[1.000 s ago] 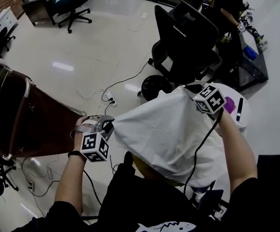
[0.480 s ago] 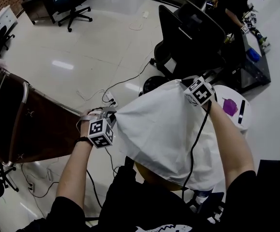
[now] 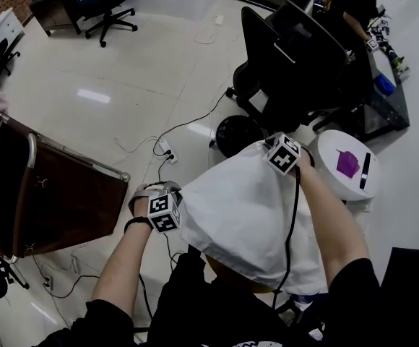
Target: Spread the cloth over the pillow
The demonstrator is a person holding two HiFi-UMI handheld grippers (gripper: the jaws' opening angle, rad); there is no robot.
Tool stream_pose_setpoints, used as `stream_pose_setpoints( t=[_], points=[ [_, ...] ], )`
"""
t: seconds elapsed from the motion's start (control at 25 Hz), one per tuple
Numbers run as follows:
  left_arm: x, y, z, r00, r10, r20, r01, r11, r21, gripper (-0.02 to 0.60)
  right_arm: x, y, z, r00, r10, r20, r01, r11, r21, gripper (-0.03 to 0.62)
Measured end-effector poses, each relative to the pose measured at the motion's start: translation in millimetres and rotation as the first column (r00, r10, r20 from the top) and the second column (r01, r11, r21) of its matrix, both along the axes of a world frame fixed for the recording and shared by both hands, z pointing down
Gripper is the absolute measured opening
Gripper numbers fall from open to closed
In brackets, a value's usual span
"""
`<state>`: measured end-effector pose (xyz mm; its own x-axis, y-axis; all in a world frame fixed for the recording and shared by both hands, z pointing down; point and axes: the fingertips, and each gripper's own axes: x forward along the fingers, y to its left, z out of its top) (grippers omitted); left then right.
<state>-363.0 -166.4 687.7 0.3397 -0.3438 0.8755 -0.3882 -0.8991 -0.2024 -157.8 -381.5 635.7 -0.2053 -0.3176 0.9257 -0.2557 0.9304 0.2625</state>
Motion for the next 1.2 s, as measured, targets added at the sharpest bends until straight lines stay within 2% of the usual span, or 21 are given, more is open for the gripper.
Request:
stream_pose_setpoints(
  t=[0.16, 0.24, 0.44, 0.6, 0.72, 0.84, 1.0, 1.2],
  points=[
    [11, 13, 19, 0.999, 0.020, -0.025, -0.021, 0.998, -0.058, 0.000, 6, 5, 22, 0.999, -0.011, -0.052, 0.008, 0.999, -0.050, 0.111],
    [14, 18, 24, 0.999, 0.018, -0.042, -0.021, 0.997, -0.075, 0.005, 7, 6, 27, 0.999, 0.004, -0.048, -0.007, 0.998, -0.069, 0.130],
    [8, 25, 22, 0.998, 0.003, -0.064, -0.008, 0.997, -0.081, 0.058, 5, -4, 12, 0.995, 0.077, 0.064, -0.073, 0.995, -0.065, 0.141],
    [-5, 29, -3, 0.996, -0.017, -0.089, 0.014, 0.999, -0.034, 0.097, 2, -19, -23, 0.971, 0.138, 0.195, -0.135, 0.990, -0.031, 0.141],
    [-2, 48, -28, 0.992, 0.027, -0.121, -0.027, 1.000, -0.002, 0.097, -1, -19, -50, 0.962, 0.121, 0.243, -0.125, 0.992, 0.001, 0.141],
    [13, 86, -43, 0.983, 0.111, -0.146, -0.115, 0.993, -0.022, 0.097, -10, -9, -74, 0.952, 0.097, 0.292, -0.106, 0.994, 0.015, 0.141],
    [40, 139, -35, 0.966, 0.211, -0.151, -0.225, 0.971, -0.080, 0.177, -25, 11, -99, 0.926, 0.066, 0.373, -0.081, 0.996, 0.024, 0.140],
    [56, 152, -14, 0.971, 0.218, -0.094, -0.221, 0.975, -0.030, 0.179, -49, 49, -131, 0.883, 0.015, 0.468, -0.036, 0.999, 0.036, 0.140]
  ],
)
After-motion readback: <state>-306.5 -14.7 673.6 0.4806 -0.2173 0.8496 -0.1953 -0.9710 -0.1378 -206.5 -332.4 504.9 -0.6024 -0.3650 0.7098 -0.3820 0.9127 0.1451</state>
